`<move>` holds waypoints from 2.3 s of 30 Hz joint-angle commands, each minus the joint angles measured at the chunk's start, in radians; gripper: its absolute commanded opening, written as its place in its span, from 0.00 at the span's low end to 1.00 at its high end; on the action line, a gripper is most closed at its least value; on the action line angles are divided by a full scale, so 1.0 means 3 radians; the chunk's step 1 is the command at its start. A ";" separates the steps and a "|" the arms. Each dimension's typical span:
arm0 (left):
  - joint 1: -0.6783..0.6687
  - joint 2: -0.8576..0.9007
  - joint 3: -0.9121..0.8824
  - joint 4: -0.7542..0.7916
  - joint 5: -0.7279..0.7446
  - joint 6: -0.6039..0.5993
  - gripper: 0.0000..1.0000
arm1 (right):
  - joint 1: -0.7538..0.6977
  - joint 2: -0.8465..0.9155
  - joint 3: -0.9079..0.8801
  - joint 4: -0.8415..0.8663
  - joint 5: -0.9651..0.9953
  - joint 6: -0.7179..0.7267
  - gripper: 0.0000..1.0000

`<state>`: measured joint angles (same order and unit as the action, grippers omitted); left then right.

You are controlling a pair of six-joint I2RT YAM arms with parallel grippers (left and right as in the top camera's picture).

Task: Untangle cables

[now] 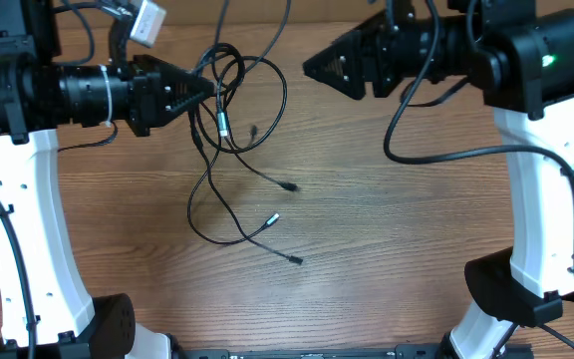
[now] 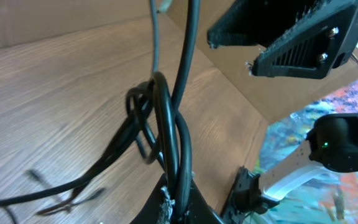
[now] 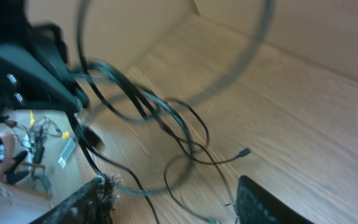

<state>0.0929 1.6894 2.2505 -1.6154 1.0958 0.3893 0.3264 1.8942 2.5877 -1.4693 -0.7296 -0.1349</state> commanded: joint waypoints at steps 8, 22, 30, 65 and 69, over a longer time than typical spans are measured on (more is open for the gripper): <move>-0.0159 -0.0022 0.0028 0.0094 0.0193 -0.0276 0.04 | 0.0112 0.0066 -0.0013 0.0022 -0.0080 0.0181 0.47; -0.0160 -0.0025 0.0029 0.0348 0.0543 -0.0432 0.04 | 0.0113 0.0373 -0.0050 -0.0038 -0.0142 0.0160 0.46; -0.0151 -0.0037 0.0031 0.0460 0.0750 -0.0453 0.04 | 0.0111 0.0394 -0.0056 0.0018 0.0233 0.0172 0.04; -0.0268 -0.0234 0.0032 0.1096 0.0326 -0.1381 0.04 | 0.0413 0.0394 -0.0055 0.0320 -0.0584 -0.0065 0.54; -0.0268 -0.0234 0.0032 0.1099 0.0193 -0.1364 0.05 | 0.0398 0.0394 -0.0055 0.0281 -0.0259 0.0015 0.69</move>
<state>0.0128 1.6344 2.2505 -1.2888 1.1790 0.0051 0.4519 2.0079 2.5752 -1.3811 -0.9146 -0.1551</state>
